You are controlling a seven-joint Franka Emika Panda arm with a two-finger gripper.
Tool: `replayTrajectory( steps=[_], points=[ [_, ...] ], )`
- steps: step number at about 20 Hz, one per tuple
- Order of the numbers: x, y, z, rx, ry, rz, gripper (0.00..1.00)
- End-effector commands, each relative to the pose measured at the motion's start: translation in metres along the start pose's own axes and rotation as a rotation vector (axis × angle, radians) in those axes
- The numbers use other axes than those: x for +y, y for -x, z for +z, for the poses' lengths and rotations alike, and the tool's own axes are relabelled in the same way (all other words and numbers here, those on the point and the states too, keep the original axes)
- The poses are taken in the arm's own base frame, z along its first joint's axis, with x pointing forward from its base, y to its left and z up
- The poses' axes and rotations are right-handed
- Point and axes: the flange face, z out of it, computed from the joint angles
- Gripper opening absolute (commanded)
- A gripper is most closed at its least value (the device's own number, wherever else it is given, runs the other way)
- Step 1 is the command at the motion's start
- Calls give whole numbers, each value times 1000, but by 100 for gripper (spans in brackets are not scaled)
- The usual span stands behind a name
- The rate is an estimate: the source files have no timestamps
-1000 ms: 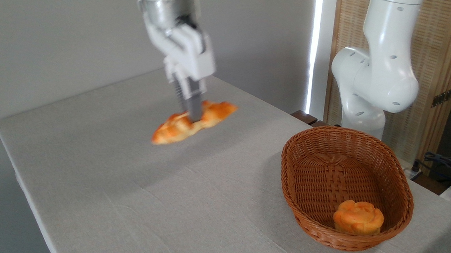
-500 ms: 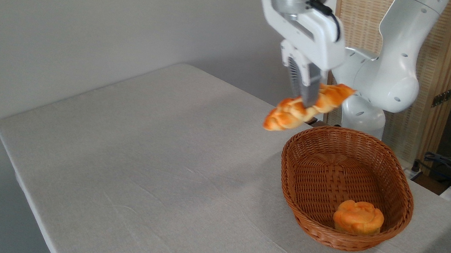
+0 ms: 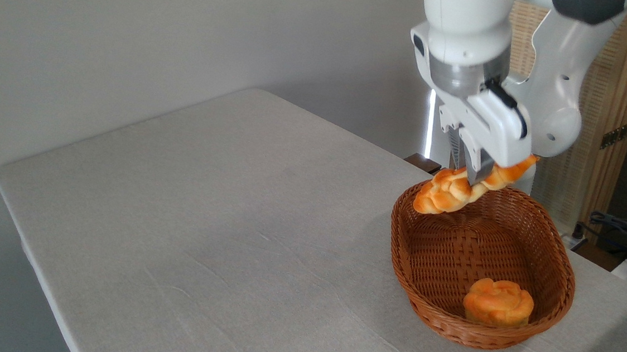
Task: Put bread into the basket
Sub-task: 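Lift the braided roll and carry it over the wicker basket, then lower the roll into the basket beside the bun and open gripper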
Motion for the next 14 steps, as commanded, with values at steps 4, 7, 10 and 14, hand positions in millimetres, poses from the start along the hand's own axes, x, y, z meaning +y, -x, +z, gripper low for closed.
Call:
replayTrajectory(
  steps=[4, 7, 10, 14],
  points=[
    [-36, 24, 15, 39, -23, -44, 71],
    [-42, 24, 12, 26, -66, -47, 82],
    [-44, 23, 12, 24, -81, -46, 84],
    [-45, 26, 11, -11, -97, -46, 90]
  ],
)
